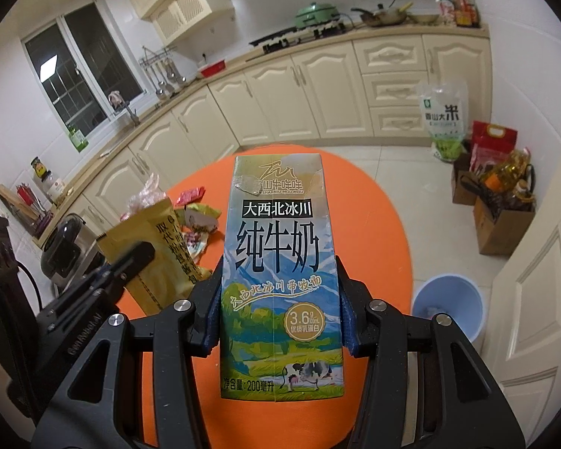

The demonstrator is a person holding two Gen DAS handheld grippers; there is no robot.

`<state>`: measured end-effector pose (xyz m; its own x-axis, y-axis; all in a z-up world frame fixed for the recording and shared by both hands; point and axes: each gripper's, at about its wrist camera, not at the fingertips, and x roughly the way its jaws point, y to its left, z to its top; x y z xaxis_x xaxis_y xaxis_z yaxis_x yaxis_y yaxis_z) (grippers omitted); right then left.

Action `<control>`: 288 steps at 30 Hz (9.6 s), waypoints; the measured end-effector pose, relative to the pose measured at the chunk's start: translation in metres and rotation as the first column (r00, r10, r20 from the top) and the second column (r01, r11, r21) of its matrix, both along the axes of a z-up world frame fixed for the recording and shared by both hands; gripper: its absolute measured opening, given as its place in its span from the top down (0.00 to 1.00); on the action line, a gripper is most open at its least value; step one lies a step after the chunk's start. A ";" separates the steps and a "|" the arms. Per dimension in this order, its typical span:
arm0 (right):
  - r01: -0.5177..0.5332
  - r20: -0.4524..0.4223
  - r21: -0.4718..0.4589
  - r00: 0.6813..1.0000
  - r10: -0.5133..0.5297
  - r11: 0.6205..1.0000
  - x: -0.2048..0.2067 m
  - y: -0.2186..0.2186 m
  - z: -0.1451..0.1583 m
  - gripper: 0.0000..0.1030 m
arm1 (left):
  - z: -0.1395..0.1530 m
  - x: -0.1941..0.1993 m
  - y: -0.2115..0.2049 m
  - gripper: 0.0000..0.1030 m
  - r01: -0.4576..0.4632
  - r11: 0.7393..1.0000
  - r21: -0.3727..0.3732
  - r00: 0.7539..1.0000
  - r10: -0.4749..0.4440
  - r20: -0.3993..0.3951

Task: Collect trash
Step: 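Carry carton and wrapper to the blue bin and open both grippers, then return both tools from the bin to the orange table, then grasp the clear plastic wrap with the left gripper while the right grasps a wrapper, then carry plastic wrap and wrapper to the blue bin and open both grippers, then return both tools from the bin to the orange table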

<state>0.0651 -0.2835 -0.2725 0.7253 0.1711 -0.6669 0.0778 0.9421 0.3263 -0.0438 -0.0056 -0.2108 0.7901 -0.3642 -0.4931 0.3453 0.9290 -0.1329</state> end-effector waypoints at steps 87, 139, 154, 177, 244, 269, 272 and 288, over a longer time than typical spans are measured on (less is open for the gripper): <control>0.170 0.115 -0.033 0.980 -0.165 0.985 0.009 -0.065 0.061 0.00 | 0.009 -0.006 -0.038 0.01 0.003 0.997 0.078 0.999 -0.006 0.031; -0.088 0.011 -0.147 0.996 0.090 0.985 0.051 0.048 0.001 0.00 | -0.101 0.003 -0.013 0.09 -0.325 0.930 0.173 0.908 0.358 -0.219; -0.158 -0.064 -0.123 0.986 0.151 0.980 0.086 0.063 -0.027 0.00 | -0.118 0.052 0.023 0.81 -0.236 0.968 0.088 0.925 0.252 -0.284; -0.346 -0.227 -0.184 0.925 0.303 0.920 0.207 0.153 -0.104 0.37 | -0.093 -0.018 0.061 0.82 -0.239 0.971 0.023 0.934 0.237 -0.267; 0.371 -0.283 0.058 0.896 -0.341 0.927 -0.017 -0.296 -0.146 0.86 | -0.138 0.141 -0.372 0.84 0.434 0.885 0.168 0.856 -0.347 -0.383; 0.550 -0.384 0.161 0.800 -0.461 0.819 -0.013 -0.348 -0.214 0.03 | -0.194 0.239 -0.445 0.01 0.401 0.887 0.230 0.818 -0.233 -0.526; 0.566 -0.372 0.178 0.796 -0.478 0.805 -0.021 -0.348 -0.202 0.00 | -0.181 0.223 -0.436 0.01 0.399 0.887 0.232 0.828 -0.240 -0.507; 0.466 -0.098 0.223 0.885 -0.456 0.856 -0.036 -0.276 -0.058 0.00 | -0.069 0.134 -0.266 0.01 0.257 0.959 0.115 0.947 -0.226 -0.230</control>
<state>0.0287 -0.5596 -0.3303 0.7328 -0.0222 -0.6801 0.5022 0.6921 0.5185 0.0897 -0.2719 -0.2795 0.5582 -0.4449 -0.7003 0.5398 0.8358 -0.1006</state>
